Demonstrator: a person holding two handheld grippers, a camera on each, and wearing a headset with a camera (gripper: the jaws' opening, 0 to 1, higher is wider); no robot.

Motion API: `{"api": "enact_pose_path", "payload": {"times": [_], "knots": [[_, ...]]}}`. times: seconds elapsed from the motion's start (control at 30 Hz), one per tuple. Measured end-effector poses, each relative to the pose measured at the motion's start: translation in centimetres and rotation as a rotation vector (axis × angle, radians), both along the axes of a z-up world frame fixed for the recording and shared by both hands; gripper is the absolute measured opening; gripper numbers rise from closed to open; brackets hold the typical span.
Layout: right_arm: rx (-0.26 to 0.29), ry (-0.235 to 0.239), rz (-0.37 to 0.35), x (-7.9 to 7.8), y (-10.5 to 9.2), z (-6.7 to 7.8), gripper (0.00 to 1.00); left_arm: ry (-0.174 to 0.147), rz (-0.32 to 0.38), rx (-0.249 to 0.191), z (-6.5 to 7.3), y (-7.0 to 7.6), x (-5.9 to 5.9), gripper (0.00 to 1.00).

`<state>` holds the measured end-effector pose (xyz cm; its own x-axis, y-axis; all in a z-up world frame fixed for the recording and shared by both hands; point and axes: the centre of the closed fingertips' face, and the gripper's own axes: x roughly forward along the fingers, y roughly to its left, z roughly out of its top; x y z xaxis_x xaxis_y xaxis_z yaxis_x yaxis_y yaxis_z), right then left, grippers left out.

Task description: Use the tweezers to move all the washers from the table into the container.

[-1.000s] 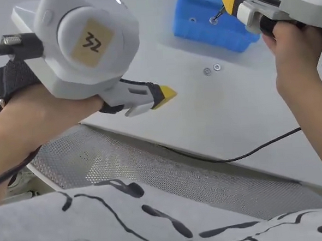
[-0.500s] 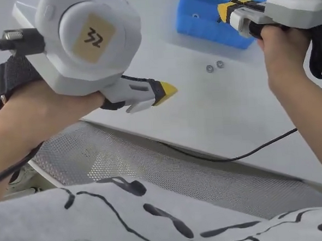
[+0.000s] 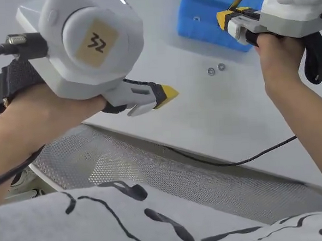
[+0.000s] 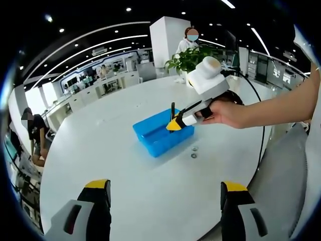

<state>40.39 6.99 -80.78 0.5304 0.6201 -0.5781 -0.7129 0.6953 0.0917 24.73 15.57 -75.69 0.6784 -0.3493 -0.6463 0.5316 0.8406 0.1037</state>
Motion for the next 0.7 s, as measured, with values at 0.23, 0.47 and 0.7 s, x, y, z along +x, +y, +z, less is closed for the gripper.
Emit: {"api": "enact_pose_path", "payload": {"times": [0.23,0.47,0.7], "knots": [[-0.003,0.0,0.023,-0.3,0.1,0.1,0.04,-0.003,-0.004,0.005,0.1,0.0,0.1,0.92],[0.005,-0.044,0.036,-1.0,-0.2,1.3,0.04,-0.009,-0.001,0.01,0.4,0.0,0.0,0.93],[0.055,-0.076,0.03,-2.5,-0.7,4.1,0.04,-0.018,-0.003,0.005,0.7,-0.3,0.0,0.92]]}}
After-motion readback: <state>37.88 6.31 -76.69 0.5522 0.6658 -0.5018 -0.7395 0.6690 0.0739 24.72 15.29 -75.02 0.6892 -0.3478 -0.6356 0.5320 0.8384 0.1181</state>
